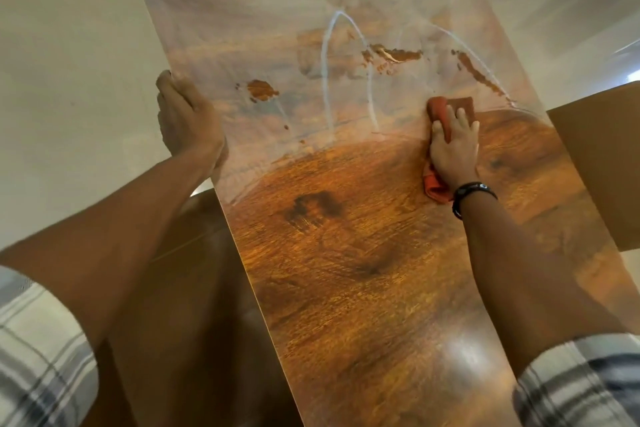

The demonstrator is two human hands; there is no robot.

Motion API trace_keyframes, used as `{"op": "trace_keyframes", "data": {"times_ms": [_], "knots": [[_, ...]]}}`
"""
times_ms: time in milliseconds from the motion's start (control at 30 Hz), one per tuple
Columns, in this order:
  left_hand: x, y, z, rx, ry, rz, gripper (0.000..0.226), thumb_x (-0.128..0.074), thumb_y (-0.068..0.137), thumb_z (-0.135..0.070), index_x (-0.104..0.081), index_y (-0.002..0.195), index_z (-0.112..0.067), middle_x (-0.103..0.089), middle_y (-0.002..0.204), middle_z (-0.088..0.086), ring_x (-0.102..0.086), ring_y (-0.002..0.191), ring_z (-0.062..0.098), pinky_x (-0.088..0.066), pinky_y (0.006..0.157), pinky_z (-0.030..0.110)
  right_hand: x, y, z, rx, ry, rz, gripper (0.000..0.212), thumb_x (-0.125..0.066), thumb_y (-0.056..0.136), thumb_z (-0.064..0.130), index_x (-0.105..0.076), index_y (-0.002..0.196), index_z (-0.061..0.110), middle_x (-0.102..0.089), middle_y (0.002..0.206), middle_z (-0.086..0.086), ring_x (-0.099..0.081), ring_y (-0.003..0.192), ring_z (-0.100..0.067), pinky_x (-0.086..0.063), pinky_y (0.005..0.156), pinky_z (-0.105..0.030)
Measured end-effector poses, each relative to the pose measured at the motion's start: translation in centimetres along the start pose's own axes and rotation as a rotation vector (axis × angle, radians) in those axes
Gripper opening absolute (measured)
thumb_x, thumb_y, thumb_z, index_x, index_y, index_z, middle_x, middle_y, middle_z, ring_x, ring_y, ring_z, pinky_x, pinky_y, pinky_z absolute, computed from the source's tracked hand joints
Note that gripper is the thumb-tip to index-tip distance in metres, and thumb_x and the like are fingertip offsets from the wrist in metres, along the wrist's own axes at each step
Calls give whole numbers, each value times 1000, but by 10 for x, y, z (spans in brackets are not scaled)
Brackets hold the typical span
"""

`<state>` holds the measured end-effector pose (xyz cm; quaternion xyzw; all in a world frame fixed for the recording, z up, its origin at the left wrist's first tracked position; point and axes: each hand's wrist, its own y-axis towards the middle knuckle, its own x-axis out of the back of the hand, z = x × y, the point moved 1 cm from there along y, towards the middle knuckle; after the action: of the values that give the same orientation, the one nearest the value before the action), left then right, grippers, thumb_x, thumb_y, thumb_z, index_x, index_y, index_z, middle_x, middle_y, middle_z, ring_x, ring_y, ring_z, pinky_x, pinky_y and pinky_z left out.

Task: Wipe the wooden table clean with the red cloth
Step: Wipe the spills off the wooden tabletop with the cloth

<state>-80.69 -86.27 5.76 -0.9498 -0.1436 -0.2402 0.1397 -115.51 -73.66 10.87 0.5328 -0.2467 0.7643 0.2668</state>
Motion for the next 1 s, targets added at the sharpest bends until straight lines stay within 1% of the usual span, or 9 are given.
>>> {"op": "trace_keyframes", "data": {"times_ms": [200, 300, 433, 533, 633, 767, 833, 900, 1000], "knots": [[0, 0, 5, 50, -65, 33, 48, -16, 107, -37, -39, 144, -18, -57, 139, 10, -54, 123, 35, -41, 101, 41, -52, -112, 98, 389, 88, 131, 50, -39, 106, 36, -28, 155, 34, -15, 165, 9, -1, 154, -23, -3, 124, -55], [1, 0, 5, 64, -127, 52, 48, -17, 108, -36, -37, 147, -18, -54, 145, 9, -52, 128, 31, -41, 105, 38, -84, -205, 138, 649, 81, 182, 53, -41, 103, 29, -30, 154, 31, -17, 165, 7, 2, 155, -22, 0, 124, -51], [2, 0, 4, 49, -147, 56, 47, -17, 109, -33, -36, 150, -18, -49, 149, 6, -50, 132, 27, -38, 105, 30, -95, -248, 145, 754, -20, 209, 58, -43, 98, 25, -29, 154, 30, -20, 165, 5, -2, 155, -20, -7, 125, -48], [2, -1, 4, 76, -155, 51, 47, -17, 108, -34, -37, 149, -21, -55, 144, 7, -54, 126, 30, -43, 102, 36, -81, -207, 129, 717, 32, 214, 54, -43, 102, 30, -29, 153, 34, -20, 164, 10, -4, 155, -17, -6, 124, -49], [3, -3, 4, 110, -159, 68, 49, -14, 107, -38, -35, 149, -26, -58, 139, 11, -58, 120, 36, -48, 100, 44, -58, -133, 95, 499, 47, 177, 51, -40, 106, 32, -26, 155, 36, -15, 165, 13, 0, 154, -15, -1, 124, -52], [4, -5, 2, 104, -156, 55, 48, -15, 108, -37, -36, 149, -24, -56, 142, 6, -55, 124, 29, -45, 103, 40, -20, -37, 42, 153, 58, 42, 50, -39, 106, 32, -31, 155, 24, -21, 165, -1, -9, 153, -28, -9, 121, -60], [4, -5, 1, 96, -151, 44, 47, -16, 108, -35, -37, 149, -23, -55, 143, 5, -54, 126, 28, -42, 101, 36, -16, -19, 36, 25, 48, 5, 51, -37, 107, 32, -30, 155, 20, -19, 165, -5, -7, 153, -33, -10, 120, -61], [3, -5, 1, 96, -144, 35, 47, -16, 108, -33, -37, 149, -22, -53, 145, 5, -52, 128, 29, -39, 100, 32, -24, -28, 52, 22, 26, -1, 51, -35, 107, 33, -29, 156, 21, -16, 166, -4, -4, 153, -32, -7, 121, -59], [4, -4, 0, 112, -150, 42, 48, -17, 107, -34, -36, 150, -24, -55, 144, 7, -53, 126, 31, -41, 102, 38, -48, -82, 97, 209, 42, 43, 51, -35, 107, 35, -27, 156, 28, -13, 166, 2, 0, 154, -27, 0, 124, -53]]}}
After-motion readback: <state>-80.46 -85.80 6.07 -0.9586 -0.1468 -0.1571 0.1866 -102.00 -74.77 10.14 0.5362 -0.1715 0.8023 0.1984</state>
